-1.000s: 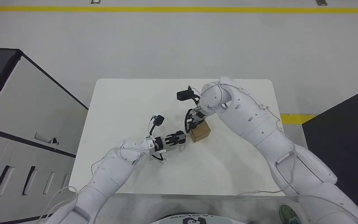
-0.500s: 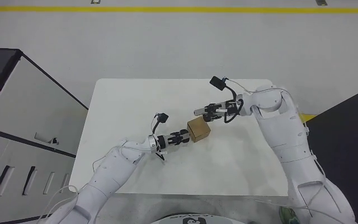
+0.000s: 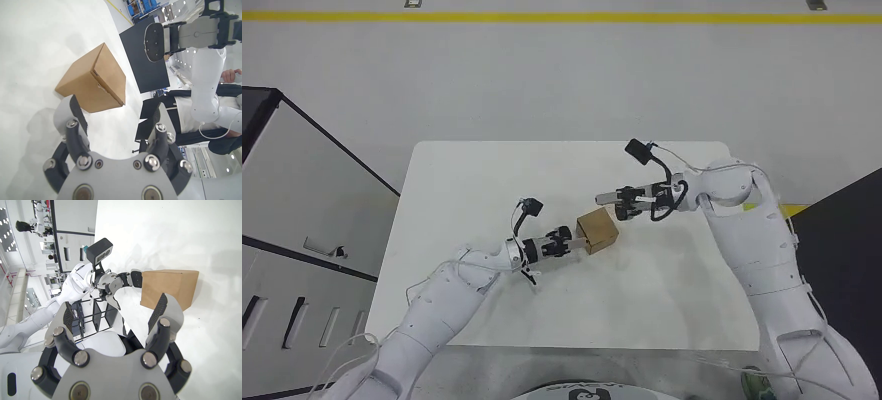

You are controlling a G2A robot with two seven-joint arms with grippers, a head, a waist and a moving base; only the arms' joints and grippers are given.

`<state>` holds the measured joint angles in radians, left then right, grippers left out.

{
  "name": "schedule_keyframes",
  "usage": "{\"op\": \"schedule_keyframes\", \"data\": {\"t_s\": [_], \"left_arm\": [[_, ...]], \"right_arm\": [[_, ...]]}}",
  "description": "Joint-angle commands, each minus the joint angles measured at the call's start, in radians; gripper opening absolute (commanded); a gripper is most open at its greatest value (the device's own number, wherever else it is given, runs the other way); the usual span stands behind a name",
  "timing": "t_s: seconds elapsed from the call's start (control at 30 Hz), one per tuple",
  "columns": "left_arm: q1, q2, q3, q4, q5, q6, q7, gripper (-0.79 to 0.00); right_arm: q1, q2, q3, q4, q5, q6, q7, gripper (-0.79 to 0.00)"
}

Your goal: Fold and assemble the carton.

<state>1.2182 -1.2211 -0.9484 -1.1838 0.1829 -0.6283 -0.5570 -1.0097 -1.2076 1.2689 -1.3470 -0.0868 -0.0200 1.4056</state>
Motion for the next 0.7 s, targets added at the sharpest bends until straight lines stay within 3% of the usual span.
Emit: {"op": "schedule_keyframes", "data": {"t_s": [0.0,0.33,0.67], "left_arm": [[0.006,0.003,-0.007,-0.007,0.037,-0.023,0.027,0.000],[0.027,0.006,-0.009,-0.039,0.361,-0.090,0.264,0.000],[0.027,0.006,-0.013,-0.054,0.404,-0.085,0.305,0.000]], "right_arm": [[-0.012,0.006,0.026,0.016,0.049,-0.024,0.027,0.000],[-0.028,0.026,0.099,0.153,0.261,-0.044,0.090,0.000],[-0.035,0.026,0.098,0.148,0.262,-0.045,0.070,0.000]]}}
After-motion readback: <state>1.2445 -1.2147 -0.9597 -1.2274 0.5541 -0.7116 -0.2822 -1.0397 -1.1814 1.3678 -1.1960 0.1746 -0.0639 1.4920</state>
